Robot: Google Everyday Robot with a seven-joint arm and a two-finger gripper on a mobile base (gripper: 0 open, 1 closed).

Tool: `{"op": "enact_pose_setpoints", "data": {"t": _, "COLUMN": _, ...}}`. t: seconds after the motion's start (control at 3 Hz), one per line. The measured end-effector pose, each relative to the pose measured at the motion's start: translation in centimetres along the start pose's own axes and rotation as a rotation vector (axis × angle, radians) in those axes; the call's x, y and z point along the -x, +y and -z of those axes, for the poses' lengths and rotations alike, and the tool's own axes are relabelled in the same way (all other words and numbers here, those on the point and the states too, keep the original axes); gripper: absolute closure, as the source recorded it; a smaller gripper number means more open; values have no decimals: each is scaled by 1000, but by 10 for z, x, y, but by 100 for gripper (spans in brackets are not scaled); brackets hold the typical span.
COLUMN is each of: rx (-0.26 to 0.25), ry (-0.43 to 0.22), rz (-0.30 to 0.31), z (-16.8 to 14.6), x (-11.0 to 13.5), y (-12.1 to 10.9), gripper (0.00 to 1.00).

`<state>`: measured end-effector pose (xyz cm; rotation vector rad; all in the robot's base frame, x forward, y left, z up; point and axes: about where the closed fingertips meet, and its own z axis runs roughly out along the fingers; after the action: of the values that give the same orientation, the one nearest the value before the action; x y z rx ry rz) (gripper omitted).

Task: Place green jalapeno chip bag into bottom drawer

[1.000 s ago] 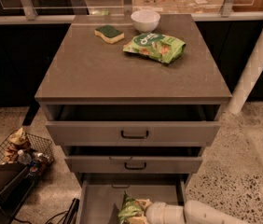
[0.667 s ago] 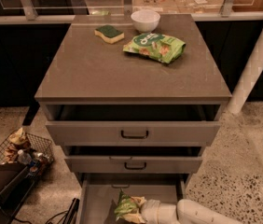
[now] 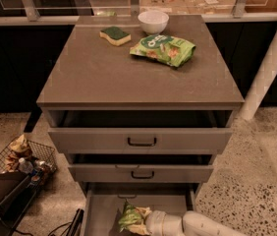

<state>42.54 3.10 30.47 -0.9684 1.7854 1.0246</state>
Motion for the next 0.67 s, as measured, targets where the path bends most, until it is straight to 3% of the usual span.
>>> {"op": "enact_pose_setpoints", "data": {"t": 0.33, "rx": 4, "ry": -1, "rz": 0, "z": -2, "x": 0, "y": 2, "gripper": 54}}
{"op": "enact_pose_setpoints", "data": {"t": 0.67, "rx": 7, "ry": -2, "rz": -1, "z": -3, "x": 1, "y": 3, "gripper": 30}}
